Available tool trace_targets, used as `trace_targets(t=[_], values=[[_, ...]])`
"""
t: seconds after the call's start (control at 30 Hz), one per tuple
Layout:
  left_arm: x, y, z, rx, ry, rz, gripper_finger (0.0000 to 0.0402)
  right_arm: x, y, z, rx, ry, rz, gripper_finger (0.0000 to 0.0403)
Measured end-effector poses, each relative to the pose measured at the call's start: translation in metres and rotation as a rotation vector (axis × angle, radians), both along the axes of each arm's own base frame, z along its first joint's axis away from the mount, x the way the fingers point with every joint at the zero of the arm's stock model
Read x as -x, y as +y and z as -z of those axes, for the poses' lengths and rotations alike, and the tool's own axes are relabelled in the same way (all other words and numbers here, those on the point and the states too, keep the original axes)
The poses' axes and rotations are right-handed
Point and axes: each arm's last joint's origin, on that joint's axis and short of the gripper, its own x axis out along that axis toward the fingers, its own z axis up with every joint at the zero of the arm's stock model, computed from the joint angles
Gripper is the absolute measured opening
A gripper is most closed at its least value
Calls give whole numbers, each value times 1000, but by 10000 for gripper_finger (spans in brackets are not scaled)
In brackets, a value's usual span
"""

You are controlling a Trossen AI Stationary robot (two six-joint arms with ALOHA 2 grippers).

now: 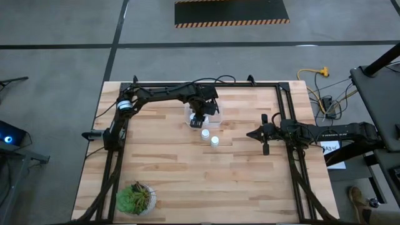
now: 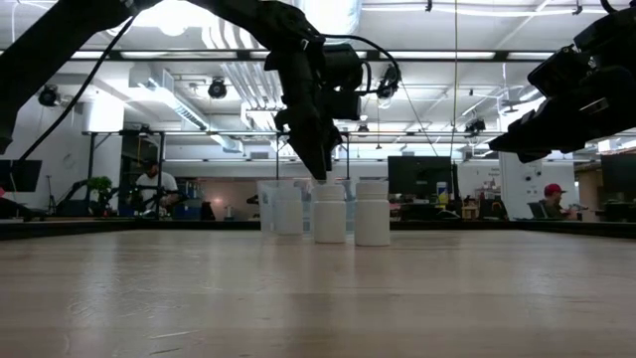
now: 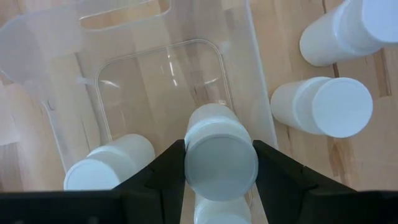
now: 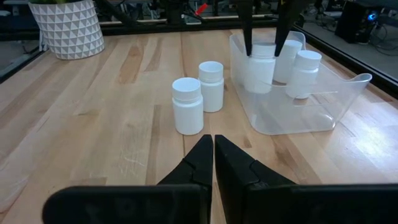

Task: Pick and place pill bottles into a basket
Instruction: Put the left white pill bottle into the transparent bin

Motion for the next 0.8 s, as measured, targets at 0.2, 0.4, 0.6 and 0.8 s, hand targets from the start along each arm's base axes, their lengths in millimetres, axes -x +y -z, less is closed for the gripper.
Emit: trace_targets(t=[0.2, 0.4, 0.6, 0.8], values=[[-1, 1, 4, 3, 8, 0, 144, 0, 0, 0, -3, 0, 1, 9], [-6, 2, 23, 20, 62, 0, 144, 0, 0, 0, -3, 0, -1, 9], [-8, 3, 26, 20, 69, 15, 144, 0, 0, 0, -3, 0, -1, 9], [-9, 2, 28, 15, 74, 16, 192, 0, 0, 0, 0, 0, -1, 9]])
